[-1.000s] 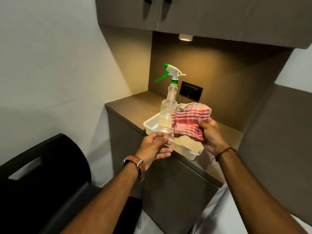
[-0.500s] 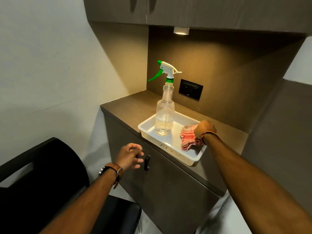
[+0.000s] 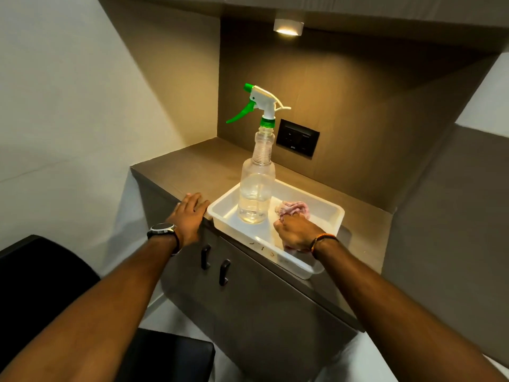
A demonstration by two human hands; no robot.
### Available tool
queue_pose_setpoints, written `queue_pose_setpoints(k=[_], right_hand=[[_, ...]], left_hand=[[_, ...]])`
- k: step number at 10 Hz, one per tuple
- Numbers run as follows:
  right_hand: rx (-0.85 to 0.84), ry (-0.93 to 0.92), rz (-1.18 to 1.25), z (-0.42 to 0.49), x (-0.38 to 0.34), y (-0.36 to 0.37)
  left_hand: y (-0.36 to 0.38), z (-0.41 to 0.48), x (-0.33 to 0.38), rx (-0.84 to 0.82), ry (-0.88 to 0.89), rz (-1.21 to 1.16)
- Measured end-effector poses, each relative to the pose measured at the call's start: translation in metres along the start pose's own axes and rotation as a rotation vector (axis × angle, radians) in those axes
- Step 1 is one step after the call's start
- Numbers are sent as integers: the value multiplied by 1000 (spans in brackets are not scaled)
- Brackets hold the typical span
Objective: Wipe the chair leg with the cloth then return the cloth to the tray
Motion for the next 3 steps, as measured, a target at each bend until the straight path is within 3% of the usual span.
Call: queue_pose_setpoints(k=[2, 3], right_hand=[[-66, -3, 68, -12, -1, -2], [115, -47, 246, -36, 2, -39]], left_hand=[[8, 7, 2, -170, 44, 48], [-7, 2, -1, -187, 76, 74]])
Point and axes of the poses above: each hand's wrist, its own z-axis towards the middle knuckle, its own y-axis out of the palm, x = y × z, the point moved 10 cm from there along z, towards the middle knuckle, and after that the axes turned 15 degrees about y, right-handed, at the moved point
